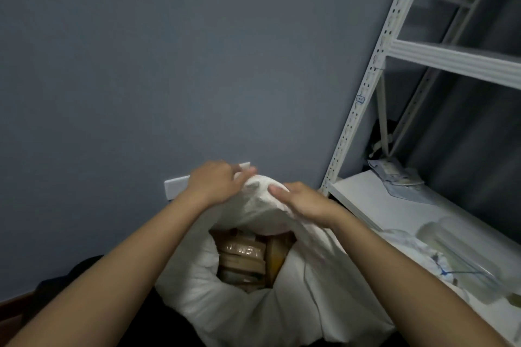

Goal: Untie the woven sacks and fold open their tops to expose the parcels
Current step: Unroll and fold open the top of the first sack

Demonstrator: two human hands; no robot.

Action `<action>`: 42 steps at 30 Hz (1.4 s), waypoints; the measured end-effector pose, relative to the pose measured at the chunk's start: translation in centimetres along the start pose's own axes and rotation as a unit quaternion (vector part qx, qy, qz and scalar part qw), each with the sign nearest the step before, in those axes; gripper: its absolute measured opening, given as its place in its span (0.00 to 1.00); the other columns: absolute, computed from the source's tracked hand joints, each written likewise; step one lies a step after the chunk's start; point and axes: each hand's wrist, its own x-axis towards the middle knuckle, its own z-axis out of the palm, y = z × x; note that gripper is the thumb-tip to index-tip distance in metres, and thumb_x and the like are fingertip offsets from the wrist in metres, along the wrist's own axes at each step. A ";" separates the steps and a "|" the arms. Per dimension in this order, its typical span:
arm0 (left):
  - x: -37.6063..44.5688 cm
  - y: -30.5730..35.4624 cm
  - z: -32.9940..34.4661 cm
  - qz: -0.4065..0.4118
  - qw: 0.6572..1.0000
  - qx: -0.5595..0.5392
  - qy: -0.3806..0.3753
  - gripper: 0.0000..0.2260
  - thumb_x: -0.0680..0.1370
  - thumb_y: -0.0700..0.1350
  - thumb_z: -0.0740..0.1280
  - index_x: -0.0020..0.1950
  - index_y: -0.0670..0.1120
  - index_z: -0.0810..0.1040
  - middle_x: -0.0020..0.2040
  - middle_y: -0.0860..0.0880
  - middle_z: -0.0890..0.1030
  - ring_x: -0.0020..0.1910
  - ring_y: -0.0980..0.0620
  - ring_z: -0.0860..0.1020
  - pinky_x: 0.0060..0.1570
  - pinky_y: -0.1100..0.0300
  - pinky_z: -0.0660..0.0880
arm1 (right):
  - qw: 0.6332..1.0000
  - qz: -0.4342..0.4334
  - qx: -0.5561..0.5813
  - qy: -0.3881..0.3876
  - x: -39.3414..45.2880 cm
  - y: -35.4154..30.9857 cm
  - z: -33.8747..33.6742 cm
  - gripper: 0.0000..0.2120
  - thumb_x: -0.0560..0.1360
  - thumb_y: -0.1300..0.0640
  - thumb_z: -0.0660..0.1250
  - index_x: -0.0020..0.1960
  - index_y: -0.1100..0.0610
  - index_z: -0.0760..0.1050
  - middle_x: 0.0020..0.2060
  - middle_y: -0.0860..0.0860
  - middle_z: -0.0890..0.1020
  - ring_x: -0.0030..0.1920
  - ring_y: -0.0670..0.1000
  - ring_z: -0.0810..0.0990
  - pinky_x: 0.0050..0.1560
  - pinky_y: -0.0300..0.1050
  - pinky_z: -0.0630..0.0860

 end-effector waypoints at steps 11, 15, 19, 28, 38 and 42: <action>1.1 2.8 3.0 0.098 0.991 -0.065 -0.059 0.14 0.81 0.55 0.56 0.44 0.48 0.74 0.43 0.49 0.77 0.48 0.46 0.76 0.48 0.55 0.70 | 0.998 -0.011 0.054 -0.003 -1.7 2.1 -0.3 0.19 0.81 0.50 0.58 0.62 0.64 0.75 0.55 0.58 0.81 0.56 0.55 0.79 0.56 0.40 0.75; 3.3 1.6 2.6 0.026 0.982 -0.182 -0.040 0.18 0.82 0.50 0.57 0.39 0.38 0.73 0.33 0.47 0.72 0.36 0.50 0.70 0.40 0.58 0.64 | 0.991 -0.023 -0.030 0.129 -2.3 3.2 -0.4 0.12 0.80 0.49 0.62 0.41 0.53 0.76 0.35 0.46 0.79 0.38 0.44 0.75 0.39 0.40 0.68; 2.0 2.0 3.8 0.199 0.977 -0.078 0.006 0.15 0.77 0.62 0.56 0.45 0.53 0.74 0.39 0.55 0.74 0.40 0.58 0.72 0.42 0.61 0.67 | 0.995 -0.048 0.014 0.089 -3.0 3.6 -0.2 0.14 0.82 0.54 0.57 0.44 0.57 0.78 0.38 0.50 0.82 0.42 0.47 0.79 0.46 0.39 0.75; 3.3 4.1 4.9 0.230 0.972 -0.039 -0.034 0.19 0.76 0.64 0.55 0.44 0.51 0.74 0.40 0.55 0.75 0.43 0.54 0.74 0.44 0.55 0.72 | 0.990 -0.023 0.035 0.134 -3.7 5.3 -0.8 0.15 0.80 0.51 0.61 0.50 0.60 0.81 0.43 0.51 0.83 0.49 0.50 0.81 0.50 0.41 0.74; 3.9 6.1 6.5 0.235 0.961 -0.062 -0.132 0.21 0.73 0.69 0.53 0.41 0.55 0.74 0.37 0.57 0.76 0.41 0.56 0.75 0.45 0.53 0.73 | 0.962 0.032 0.221 0.159 -4.0 6.6 -2.5 0.19 0.79 0.49 0.63 0.56 0.65 0.79 0.48 0.58 0.82 0.50 0.54 0.80 0.57 0.50 0.74; 6.5 4.8 6.2 0.150 0.979 -0.080 -0.109 0.28 0.69 0.73 0.52 0.34 0.50 0.74 0.33 0.52 0.78 0.38 0.52 0.77 0.44 0.52 0.75 | 0.981 0.069 -0.003 0.181 -4.5 7.7 -2.5 0.14 0.78 0.44 0.62 0.53 0.52 0.79 0.46 0.49 0.82 0.47 0.49 0.79 0.51 0.49 0.74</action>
